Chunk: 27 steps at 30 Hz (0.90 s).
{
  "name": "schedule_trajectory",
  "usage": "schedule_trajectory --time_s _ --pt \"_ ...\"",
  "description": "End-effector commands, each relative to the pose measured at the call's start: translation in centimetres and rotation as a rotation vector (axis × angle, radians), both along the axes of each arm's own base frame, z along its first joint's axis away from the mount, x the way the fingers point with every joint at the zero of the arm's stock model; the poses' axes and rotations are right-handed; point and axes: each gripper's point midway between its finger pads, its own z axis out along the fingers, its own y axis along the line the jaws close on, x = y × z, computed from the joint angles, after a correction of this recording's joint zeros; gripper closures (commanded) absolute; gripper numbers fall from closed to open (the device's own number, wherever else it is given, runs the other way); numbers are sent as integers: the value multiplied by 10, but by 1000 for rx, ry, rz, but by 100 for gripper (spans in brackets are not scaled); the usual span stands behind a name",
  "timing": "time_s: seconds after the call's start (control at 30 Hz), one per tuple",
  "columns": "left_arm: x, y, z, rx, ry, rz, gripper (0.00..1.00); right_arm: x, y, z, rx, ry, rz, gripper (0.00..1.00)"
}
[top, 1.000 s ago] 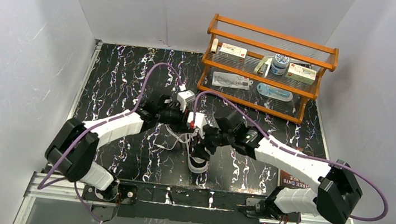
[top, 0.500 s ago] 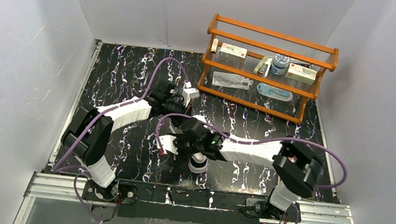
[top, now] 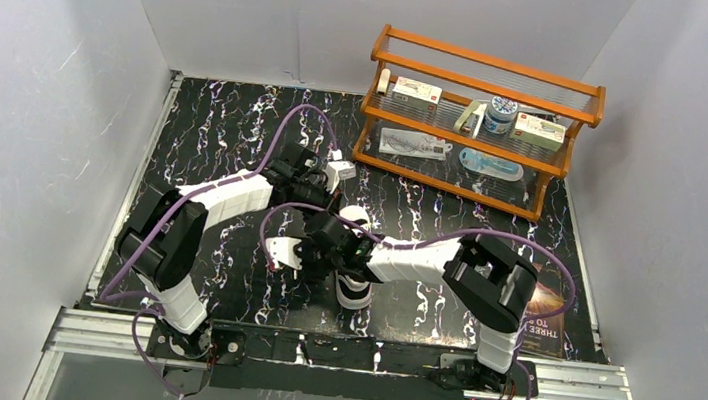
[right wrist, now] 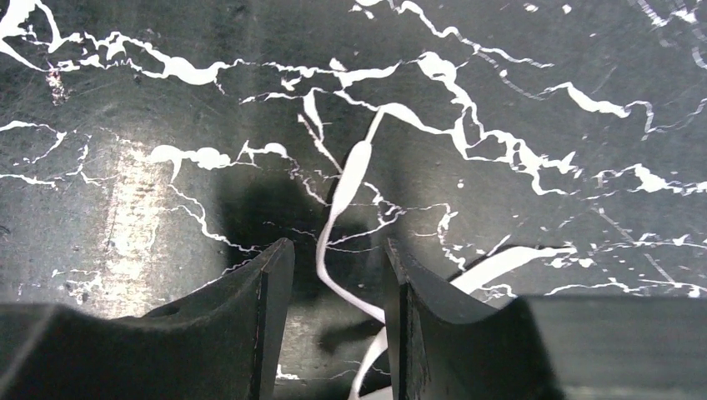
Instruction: Tie the shoes
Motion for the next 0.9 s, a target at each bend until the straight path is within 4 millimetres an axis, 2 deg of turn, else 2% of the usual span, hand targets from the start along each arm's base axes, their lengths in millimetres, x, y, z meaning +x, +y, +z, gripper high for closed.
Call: schedule_trajectory --time_s 0.0,0.1,0.2,0.33,0.43,0.5,0.6,0.7,0.8,0.87 --pt "4 2 9 7 -48 -8 100 3 20 11 84 17 -26 49" --pt "8 5 6 34 -59 5 100 4 19 4 76 30 -46 53" --pt "5 7 5 39 -56 -2 100 5 13 -6 38 42 -75 69" --pt "2 9 9 33 -81 -4 100 -5 3 -14 13 68 -50 79" --pt "0 11 11 35 -89 -2 100 -18 4 -11 18 105 14 100" --pt "-2 12 13 34 -89 5 100 -23 6 2 29 135 30 100" --pt "-6 15 16 32 -79 26 100 -34 11 41 82 218 17 100" --pt "-11 15 21 12 -59 57 100 -56 8 82 155 369 -21 100" --pt "-18 13 25 -15 -10 91 100 -68 -4 110 225 499 -126 100" --pt "-25 14 24 -16 20 96 100 -62 -12 130 303 566 -276 100"
